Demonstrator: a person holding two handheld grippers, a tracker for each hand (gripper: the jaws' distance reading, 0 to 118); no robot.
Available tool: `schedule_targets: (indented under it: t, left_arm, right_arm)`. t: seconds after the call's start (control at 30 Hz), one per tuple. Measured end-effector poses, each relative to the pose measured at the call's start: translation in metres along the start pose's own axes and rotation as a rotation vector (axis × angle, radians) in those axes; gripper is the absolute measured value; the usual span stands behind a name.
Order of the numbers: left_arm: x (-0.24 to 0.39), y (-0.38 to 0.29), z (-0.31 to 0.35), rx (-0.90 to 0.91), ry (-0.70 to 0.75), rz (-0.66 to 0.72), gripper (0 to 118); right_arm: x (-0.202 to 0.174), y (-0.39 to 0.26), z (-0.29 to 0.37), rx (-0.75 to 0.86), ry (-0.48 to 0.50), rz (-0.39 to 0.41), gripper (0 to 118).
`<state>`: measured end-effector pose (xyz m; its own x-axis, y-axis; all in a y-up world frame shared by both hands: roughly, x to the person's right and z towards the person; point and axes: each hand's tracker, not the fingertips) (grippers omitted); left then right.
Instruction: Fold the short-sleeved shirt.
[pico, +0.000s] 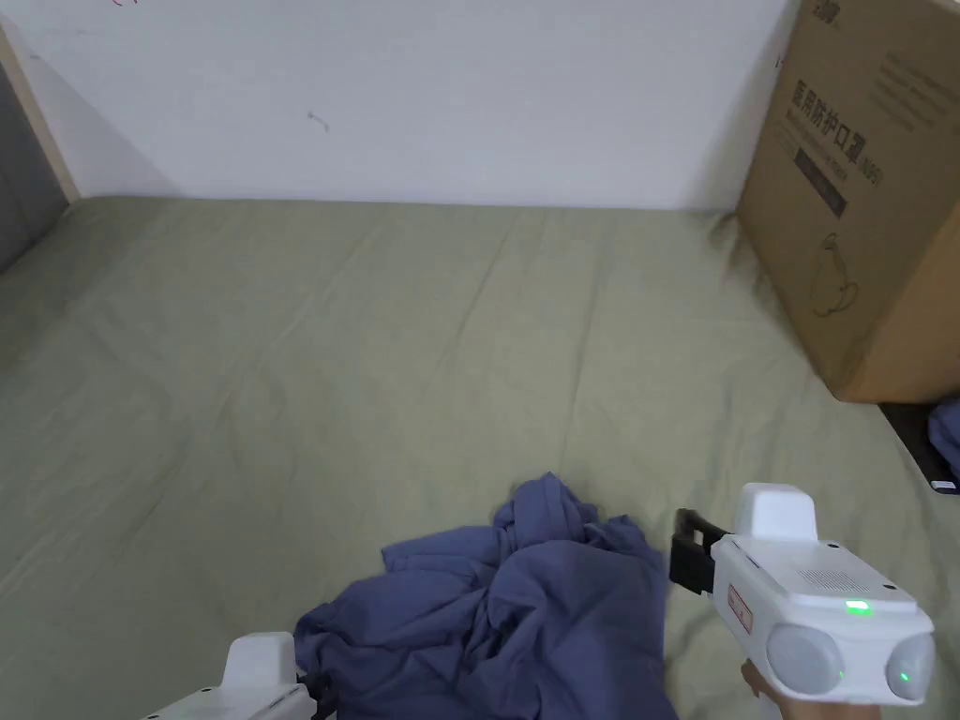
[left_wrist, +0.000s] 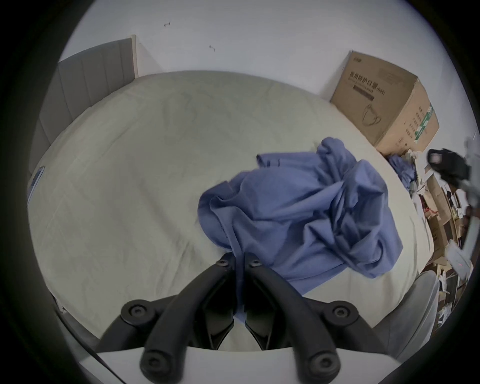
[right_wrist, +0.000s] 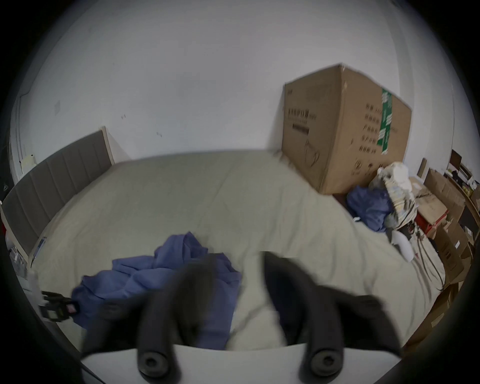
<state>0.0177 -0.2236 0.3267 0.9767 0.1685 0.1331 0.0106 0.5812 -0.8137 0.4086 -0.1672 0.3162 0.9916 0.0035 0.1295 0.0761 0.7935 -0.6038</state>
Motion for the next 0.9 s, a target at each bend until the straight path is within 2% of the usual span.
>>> schedule_targets:
  t: [0.03,0.07,0.17,0.27,0.37,0.4,0.47,0.5,0.53,0.63,0.7,0.9]
  left_arm:
    - [-0.001,0.002,0.004,0.013,-0.006,-0.002,3]
    - [-0.002,0.005,0.007,0.021,-0.016,0.003,3]
    - [-0.004,0.007,0.012,0.031,-0.042,0.019,3]
    - [-0.002,0.008,0.010,0.027,-0.039,0.003,3]
    - [-0.003,0.008,0.007,0.022,-0.042,0.003,3]
    - [-0.003,0.008,0.007,0.019,-0.042,0.004,3]
    - [-0.004,0.008,0.006,0.016,-0.045,0.006,3]
    - [-0.005,0.007,0.006,0.017,-0.046,0.005,3]
    - [-0.005,0.007,0.007,0.018,-0.047,0.003,3]
    - [-0.005,0.008,0.010,0.026,-0.055,0.003,3]
    - [-0.005,0.009,0.014,0.044,-0.065,0.007,3]
    - [-0.009,0.038,0.034,0.134,-0.130,0.072,3]
  right_arm:
    - [0.001,0.000,-0.017,-0.041,0.026,0.002,87]
    - [0.001,-0.001,-0.033,-0.074,0.032,0.015,93]
    - [-0.004,-0.007,-0.076,-0.194,0.011,0.046,93]
    - [-0.007,-0.018,-0.109,-0.296,0.032,0.073,91]
    - [-0.014,-0.029,-0.126,-0.358,0.064,0.062,72]
    - [-0.013,-0.037,-0.136,-0.374,0.070,0.062,55]
    - [-0.018,-0.042,-0.138,-0.387,0.100,0.062,30]
    - [-0.020,-0.043,-0.135,-0.372,0.116,0.052,12]
    - [-0.020,-0.047,-0.133,-0.357,0.112,0.054,7]
    - [-0.021,-0.043,-0.121,-0.312,0.098,0.075,7]
    - [-0.026,-0.034,-0.089,-0.259,0.087,0.065,7]
    - [-0.007,0.009,-0.013,-0.106,0.103,0.064,6]
